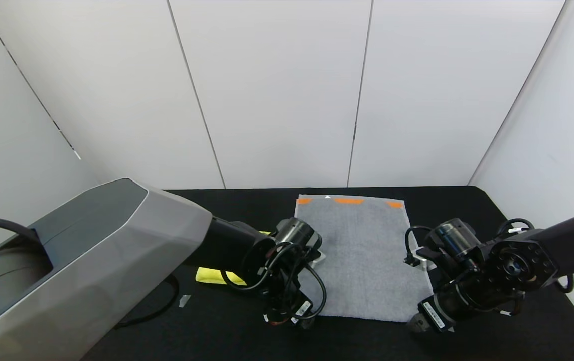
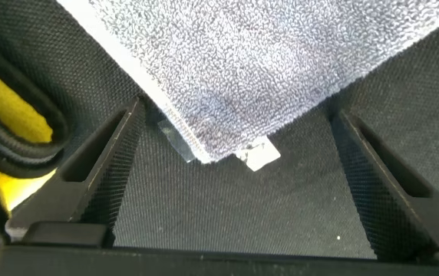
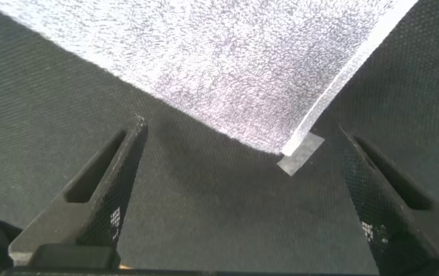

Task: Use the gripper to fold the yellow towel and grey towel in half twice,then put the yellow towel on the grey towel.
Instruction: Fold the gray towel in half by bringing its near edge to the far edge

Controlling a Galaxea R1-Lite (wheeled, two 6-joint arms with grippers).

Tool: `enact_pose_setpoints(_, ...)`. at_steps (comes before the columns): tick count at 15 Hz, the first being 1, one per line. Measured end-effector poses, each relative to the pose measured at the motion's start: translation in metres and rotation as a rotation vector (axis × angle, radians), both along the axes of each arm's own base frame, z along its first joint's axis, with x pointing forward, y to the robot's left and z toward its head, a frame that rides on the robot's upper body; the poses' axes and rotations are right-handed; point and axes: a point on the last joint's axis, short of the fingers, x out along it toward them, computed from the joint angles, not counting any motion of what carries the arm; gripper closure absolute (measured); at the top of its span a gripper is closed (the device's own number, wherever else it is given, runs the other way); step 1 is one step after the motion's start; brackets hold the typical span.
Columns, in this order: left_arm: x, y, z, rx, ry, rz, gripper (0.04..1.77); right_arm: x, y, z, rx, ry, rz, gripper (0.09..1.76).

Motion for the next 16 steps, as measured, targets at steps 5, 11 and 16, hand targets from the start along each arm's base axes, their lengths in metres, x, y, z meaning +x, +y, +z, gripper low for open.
enact_pose_setpoints(5, 0.0042, 0.0005, -0.0021, -0.003, 0.0, 0.012, 0.09, 0.0043, 0.0019, -0.0063, -0.004, 0.014, 0.001, 0.14)
enact_pose_setpoints(11, 0.0078, 0.0002, -0.0057, -0.001, 0.003, 0.019, 0.09, 0.006, 0.0029, -0.0101, -0.006, 0.019, 0.002, 0.14)
enact_pose_setpoints(16, 0.0083, 0.0, -0.0063, -0.001, 0.002, 0.018, 0.77, 0.0073, 0.0032, -0.0108, -0.007, 0.021, 0.001, 0.65)
